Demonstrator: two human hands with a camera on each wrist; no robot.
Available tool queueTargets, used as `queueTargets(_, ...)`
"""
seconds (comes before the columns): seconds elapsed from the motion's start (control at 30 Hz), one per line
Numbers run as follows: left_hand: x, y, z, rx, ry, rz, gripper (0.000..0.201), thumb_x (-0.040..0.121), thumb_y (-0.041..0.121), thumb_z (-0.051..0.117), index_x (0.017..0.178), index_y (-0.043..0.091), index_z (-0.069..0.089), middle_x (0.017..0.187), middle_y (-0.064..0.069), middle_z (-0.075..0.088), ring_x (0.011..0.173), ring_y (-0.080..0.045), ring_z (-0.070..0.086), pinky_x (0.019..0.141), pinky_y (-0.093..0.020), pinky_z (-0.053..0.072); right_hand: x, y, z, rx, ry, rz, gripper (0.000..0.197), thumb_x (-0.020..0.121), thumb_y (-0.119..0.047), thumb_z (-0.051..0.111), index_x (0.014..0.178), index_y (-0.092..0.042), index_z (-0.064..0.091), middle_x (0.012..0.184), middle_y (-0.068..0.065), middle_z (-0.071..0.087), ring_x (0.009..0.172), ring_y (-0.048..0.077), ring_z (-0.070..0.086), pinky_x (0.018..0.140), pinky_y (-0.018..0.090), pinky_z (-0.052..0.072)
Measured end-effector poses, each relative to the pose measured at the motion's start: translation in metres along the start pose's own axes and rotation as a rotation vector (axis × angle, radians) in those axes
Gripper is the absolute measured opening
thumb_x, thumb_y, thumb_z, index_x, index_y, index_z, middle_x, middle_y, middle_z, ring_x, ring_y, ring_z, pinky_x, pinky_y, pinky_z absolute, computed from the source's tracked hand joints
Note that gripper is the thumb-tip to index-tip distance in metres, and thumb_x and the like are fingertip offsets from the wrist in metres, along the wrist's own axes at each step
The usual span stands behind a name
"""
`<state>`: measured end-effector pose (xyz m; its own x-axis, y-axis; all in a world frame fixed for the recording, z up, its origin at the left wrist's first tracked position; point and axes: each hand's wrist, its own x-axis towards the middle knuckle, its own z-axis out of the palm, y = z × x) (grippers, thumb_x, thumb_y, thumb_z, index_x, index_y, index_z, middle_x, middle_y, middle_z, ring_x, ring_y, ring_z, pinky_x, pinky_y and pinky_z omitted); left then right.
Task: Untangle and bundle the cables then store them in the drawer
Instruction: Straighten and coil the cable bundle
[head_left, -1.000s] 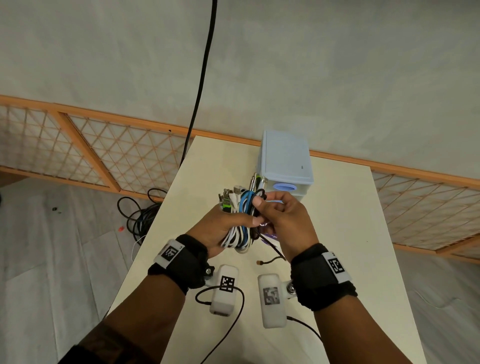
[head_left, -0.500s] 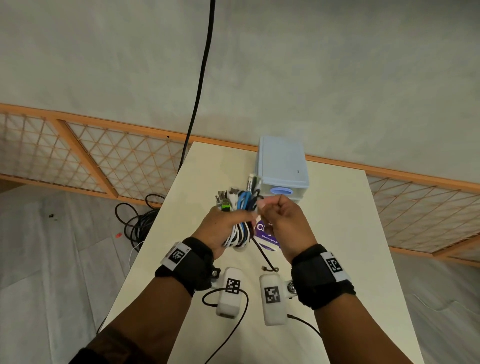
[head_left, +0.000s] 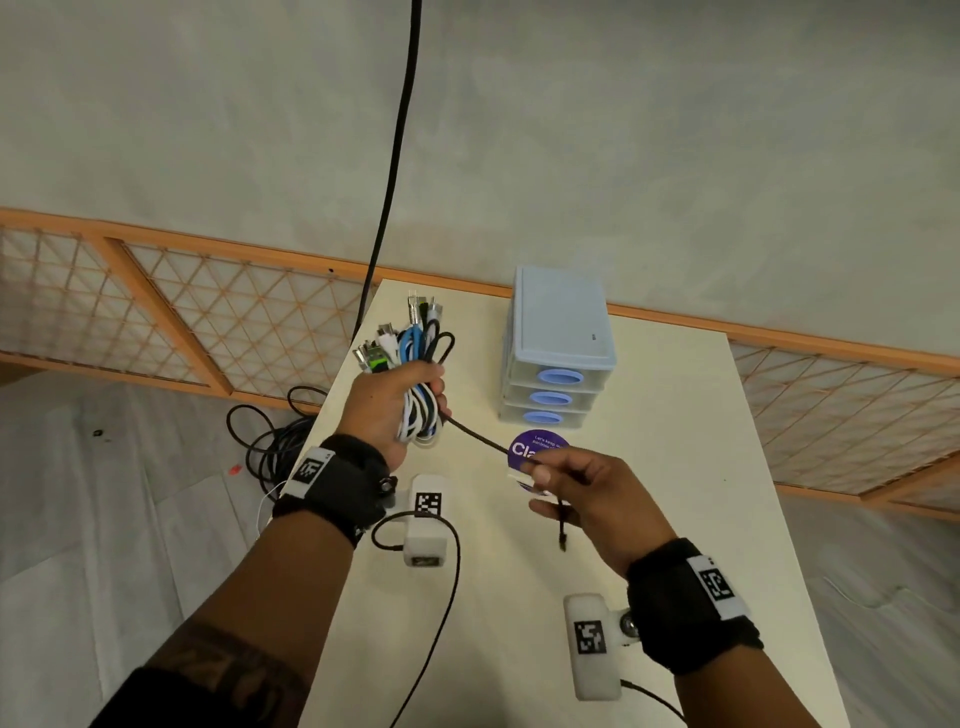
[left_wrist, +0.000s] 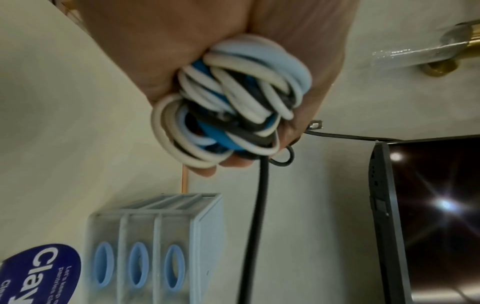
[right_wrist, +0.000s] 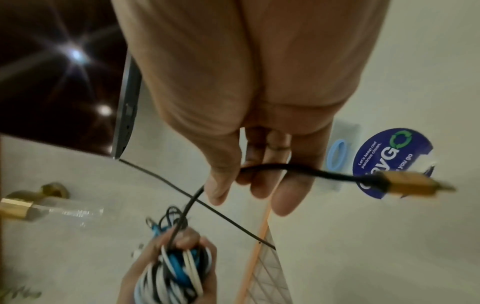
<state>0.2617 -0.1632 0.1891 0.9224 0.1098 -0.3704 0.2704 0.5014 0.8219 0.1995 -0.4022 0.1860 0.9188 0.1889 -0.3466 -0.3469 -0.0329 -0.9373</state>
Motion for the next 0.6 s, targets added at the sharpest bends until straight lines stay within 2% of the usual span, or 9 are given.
queueTargets(0.07, -0.007, -0.001, -0.001, 0.009, -0.076, -0.035, 0.015, 0.096, 0.002, 0.061, 0.082, 0.006, 0.062, 0.066, -0.007, 0.055, 0.054, -0.021, 0.055, 0.058, -0.033, 0.054, 0.003, -0.006, 0.000, 0.074, 0.101, 0.003, 0.013, 0.093, -0.011, 0.069, 0.096, -0.013, 0.082, 0.104, 0.012, 0.076, 0.095, 0.023, 0.068, 0.080, 0.033, 0.060)
queueTargets(0.1, -0.011, -0.004, 0.001, 0.021, -0.117, -0.055, 0.015, 0.097, 0.001, 0.060, 0.082, 0.007, 0.061, 0.066, -0.007, 0.055, 0.054, -0.020, 0.054, 0.059, -0.033, 0.053, 0.006, -0.011, 0.003, 0.082, 0.160, 0.000, 0.012, 0.092, -0.014, 0.071, 0.097, -0.013, 0.082, 0.103, 0.012, 0.077, 0.092, 0.022, 0.069, 0.077, 0.031, 0.060)
queueTargets(0.2, -0.025, -0.015, 0.011, 0.072, -0.207, -0.098, 0.011, 0.095, 0.000, 0.062, 0.086, 0.005, 0.063, 0.065, -0.007, 0.055, 0.054, -0.020, 0.055, 0.056, -0.030, 0.052, 0.018, -0.024, 0.018, 0.084, 0.321, -0.032, 0.008, 0.087, -0.019, 0.077, 0.093, -0.016, 0.083, 0.083, 0.004, 0.078, 0.072, 0.017, 0.067, 0.070, 0.030, 0.058)
queueTargets(0.27, -0.032, -0.024, 0.016, 0.082, -0.263, -0.115, 0.006, 0.091, 0.007, 0.072, 0.092, 0.006, 0.066, 0.066, -0.007, 0.057, 0.054, -0.020, 0.056, 0.058, -0.032, 0.052, 0.023, -0.034, 0.028, 0.068, 0.344, -0.064, 0.005, 0.086, -0.018, 0.078, 0.088, -0.016, 0.083, 0.071, 0.002, 0.074, 0.060, 0.013, 0.062, 0.066, 0.029, 0.056)
queueTargets(0.37, -0.037, -0.032, 0.017, 0.086, -0.333, -0.102, 0.029, 0.080, 0.022, 0.089, 0.095, 0.006, 0.071, 0.068, -0.009, 0.064, 0.057, -0.022, 0.061, 0.058, -0.033, 0.054, 0.024, -0.046, 0.040, 0.042, 0.334, -0.099, 0.008, 0.090, -0.011, 0.073, 0.088, -0.012, 0.081, 0.076, 0.008, 0.078, 0.060, 0.014, 0.070, 0.069, 0.030, 0.062)
queueTargets(0.43, -0.036, -0.032, 0.013, 0.134, -0.379, -0.071, 0.037, 0.073, 0.021, 0.093, 0.098, 0.004, 0.073, 0.077, -0.008, 0.073, 0.066, -0.021, 0.070, 0.062, -0.032, 0.058, 0.025, -0.050, 0.045, 0.047, 0.336, -0.101, 0.012, 0.091, -0.004, 0.069, 0.087, -0.007, 0.080, 0.077, 0.012, 0.078, 0.062, 0.018, 0.073, 0.065, 0.027, 0.062)
queueTargets(0.5, -0.033, -0.032, 0.009, 0.210, -0.414, -0.034, 0.038, 0.073, 0.013, 0.091, 0.106, 0.003, 0.075, 0.093, -0.011, 0.078, 0.084, -0.022, 0.075, 0.078, -0.037, 0.060, 0.029, -0.048, 0.049, 0.085, 0.347, -0.076, 0.015, 0.092, 0.000, 0.064, 0.088, -0.001, 0.078, 0.079, 0.018, 0.077, 0.071, 0.031, 0.074, 0.068, 0.033, 0.064)
queueTargets(0.57, -0.028, -0.032, 0.006, 0.246, -0.419, -0.014, 0.040, 0.070, 0.014, 0.091, 0.106, 0.004, 0.077, 0.101, -0.014, 0.077, 0.098, -0.028, 0.074, 0.096, -0.045, 0.058, 0.032, -0.045, 0.054, 0.102, 0.352, -0.051, 0.016, 0.094, -0.002, 0.061, 0.090, 0.001, 0.077, 0.080, 0.021, 0.076, 0.077, 0.041, 0.070, 0.078, 0.050, 0.060)
queueTargets(0.6, -0.027, -0.033, 0.005, 0.249, -0.407, -0.008, 0.038, 0.069, 0.013, 0.091, 0.104, 0.007, 0.079, 0.101, -0.015, 0.077, 0.100, -0.031, 0.073, 0.099, -0.047, 0.057, 0.034, -0.043, 0.056, 0.108, 0.345, -0.044, 0.018, 0.094, -0.003, 0.059, 0.091, 0.002, 0.076, 0.080, 0.021, 0.075, 0.076, 0.041, 0.068, 0.081, 0.056, 0.058)
